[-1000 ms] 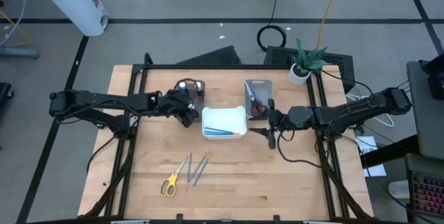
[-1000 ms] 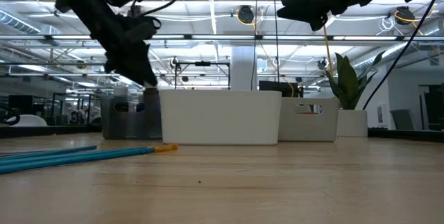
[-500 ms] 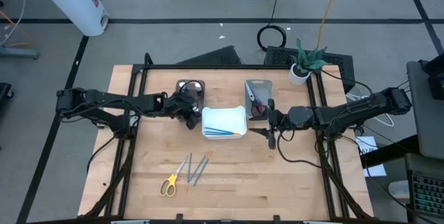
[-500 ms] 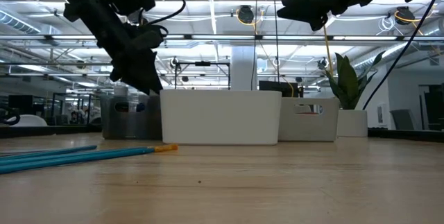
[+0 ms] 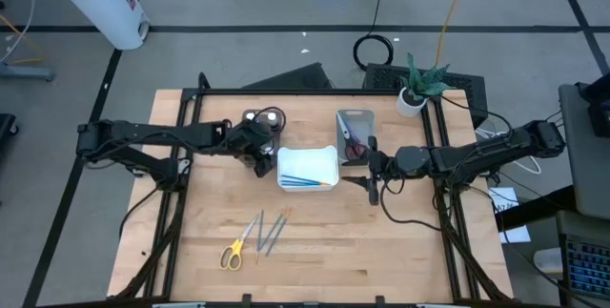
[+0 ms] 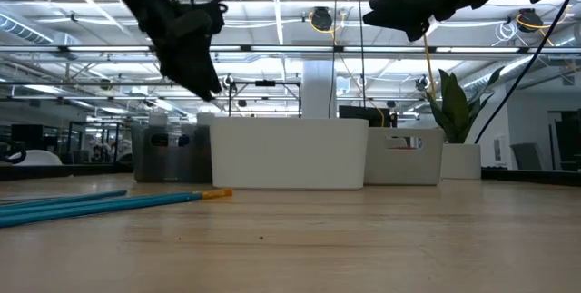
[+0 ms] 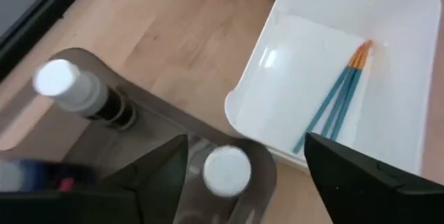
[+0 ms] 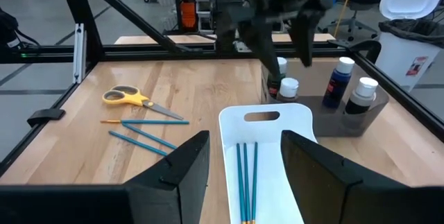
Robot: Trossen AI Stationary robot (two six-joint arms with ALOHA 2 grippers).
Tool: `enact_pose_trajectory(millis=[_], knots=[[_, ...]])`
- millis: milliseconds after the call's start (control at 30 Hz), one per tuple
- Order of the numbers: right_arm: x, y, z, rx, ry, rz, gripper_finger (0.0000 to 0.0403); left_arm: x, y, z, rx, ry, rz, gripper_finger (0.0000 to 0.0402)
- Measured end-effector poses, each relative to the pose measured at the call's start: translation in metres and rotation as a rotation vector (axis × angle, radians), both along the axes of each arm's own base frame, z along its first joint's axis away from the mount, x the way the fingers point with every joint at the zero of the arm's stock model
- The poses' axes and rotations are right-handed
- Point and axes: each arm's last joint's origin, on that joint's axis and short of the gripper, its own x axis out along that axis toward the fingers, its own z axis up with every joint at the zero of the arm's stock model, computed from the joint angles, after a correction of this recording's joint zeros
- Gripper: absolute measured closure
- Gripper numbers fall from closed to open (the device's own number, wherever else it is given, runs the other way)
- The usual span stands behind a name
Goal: Pick & Place Paint Supplies
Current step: Put the yellow scissors into the gray bin
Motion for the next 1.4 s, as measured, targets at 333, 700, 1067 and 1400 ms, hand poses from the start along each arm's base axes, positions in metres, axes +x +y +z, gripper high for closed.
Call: enact_pose_trajectory(millis=[333, 700, 1067, 1400], knots=[[0.000, 0.000, -0.001, -0.001, 0.009, 0.000, 0.0234, -0.016, -0.036, 0.046, -0.349, 0.257, -0.105, 0.0094], [0.000, 0.000, 0.002, -0.053, -0.014, 0.013, 0.0234, -0.051, -0.126, 0.015, -0.617, 0.547, 0.078, 0.0107], [0.002, 0.000, 0.009, -0.092, -0.088, 0.020, 0.0234, -0.063, -0.205, -0.044, -0.910, 0.372, 0.276, 0.0101], [0.002, 0.000, 0.011, -0.069, -0.112, 0.018, 0.0234, -0.056, -0.243, -0.083, -0.978, 0.414, 0.365, 0.0127]])
